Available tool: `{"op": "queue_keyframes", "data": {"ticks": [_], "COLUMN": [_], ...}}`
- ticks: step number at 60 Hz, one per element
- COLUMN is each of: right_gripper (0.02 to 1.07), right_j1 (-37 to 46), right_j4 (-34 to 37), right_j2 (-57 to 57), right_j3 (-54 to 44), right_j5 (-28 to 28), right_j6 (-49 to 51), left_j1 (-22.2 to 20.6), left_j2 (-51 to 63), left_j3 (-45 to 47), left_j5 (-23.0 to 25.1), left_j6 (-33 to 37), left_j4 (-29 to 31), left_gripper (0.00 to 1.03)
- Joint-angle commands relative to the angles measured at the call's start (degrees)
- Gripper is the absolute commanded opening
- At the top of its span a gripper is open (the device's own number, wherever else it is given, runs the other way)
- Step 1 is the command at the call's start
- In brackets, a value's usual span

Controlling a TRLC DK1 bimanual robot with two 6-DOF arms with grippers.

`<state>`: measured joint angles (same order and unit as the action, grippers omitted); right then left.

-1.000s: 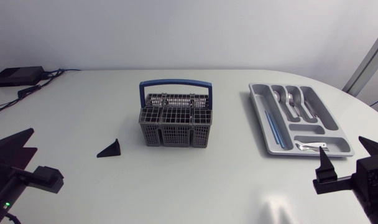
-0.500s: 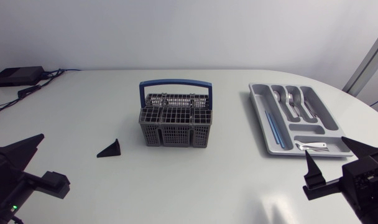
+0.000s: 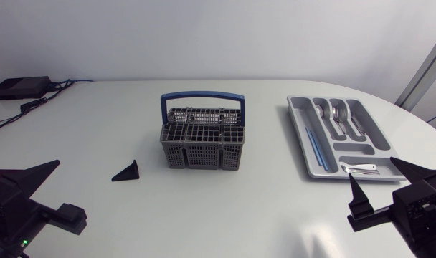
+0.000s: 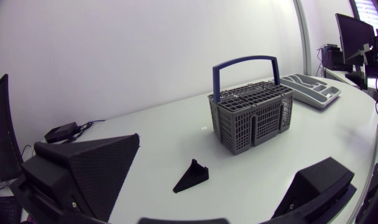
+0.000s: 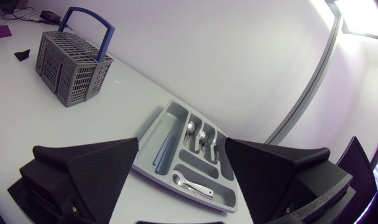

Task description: Unload the cutlery basket into the drawer organizer.

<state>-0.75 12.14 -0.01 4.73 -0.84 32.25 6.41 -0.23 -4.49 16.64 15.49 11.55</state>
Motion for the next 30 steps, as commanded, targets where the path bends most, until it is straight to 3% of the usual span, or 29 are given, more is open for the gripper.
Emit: {"op": "queue_keyframes", "data": {"ticks": [1,15,30], "right_gripper": [1.02,1.02,1.02], "right_j1": [-0.39,3.74,3.48], "right_j4": [0.69,0.69,0.6], "right_j2": [-0.25,-0.34,-0.34], "right_j3": [-1.3,-1.3,-1.3], "right_j5": [0.49,0.4,0.49], "right_j6": [0.62,0.71,-0.35], "left_j1": [0.88,1.14,1.76], "left_j2": [-0.56,-0.56,-0.65], "left_j3": [1.06,0.98,0.98], "left_j5": [0.41,0.32,0.06], "left_j6": [1.3,1.13,-8.37], "left_j4": [0.49,0.67,0.49], "left_gripper": [0.99,0.99,0.99]}}
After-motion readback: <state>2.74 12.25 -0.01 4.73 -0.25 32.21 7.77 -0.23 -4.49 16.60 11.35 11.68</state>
